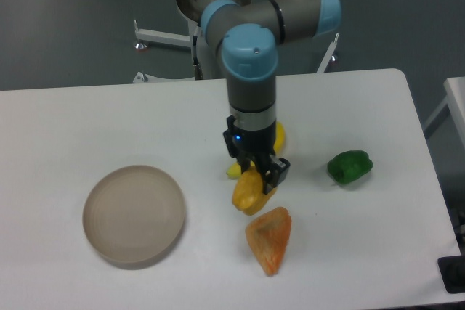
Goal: Pick up the yellow pepper from the plate
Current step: 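Lift the yellow pepper off the plate and carry it toward the banana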
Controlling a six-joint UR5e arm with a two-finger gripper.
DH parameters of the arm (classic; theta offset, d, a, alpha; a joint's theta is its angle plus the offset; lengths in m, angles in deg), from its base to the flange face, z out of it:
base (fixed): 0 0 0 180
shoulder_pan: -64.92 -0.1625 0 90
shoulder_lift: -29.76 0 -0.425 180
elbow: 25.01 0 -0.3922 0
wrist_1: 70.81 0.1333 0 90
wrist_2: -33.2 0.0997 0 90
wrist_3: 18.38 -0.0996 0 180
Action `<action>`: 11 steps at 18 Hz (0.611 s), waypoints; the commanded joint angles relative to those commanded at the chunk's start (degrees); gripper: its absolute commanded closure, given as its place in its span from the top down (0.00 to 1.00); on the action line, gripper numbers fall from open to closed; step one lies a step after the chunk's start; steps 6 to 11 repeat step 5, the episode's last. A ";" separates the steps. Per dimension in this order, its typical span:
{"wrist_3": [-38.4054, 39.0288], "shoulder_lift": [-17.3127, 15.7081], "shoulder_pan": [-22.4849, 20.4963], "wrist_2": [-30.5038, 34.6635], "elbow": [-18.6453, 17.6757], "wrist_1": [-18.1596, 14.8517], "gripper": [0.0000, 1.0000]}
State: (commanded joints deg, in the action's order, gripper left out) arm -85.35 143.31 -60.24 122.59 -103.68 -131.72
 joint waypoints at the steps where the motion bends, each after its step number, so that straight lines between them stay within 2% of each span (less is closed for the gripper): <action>1: 0.00 0.09 0.00 0.00 0.09 0.00 0.39; 11: 0.09 0.44 0.00 0.00 0.26 0.09 0.39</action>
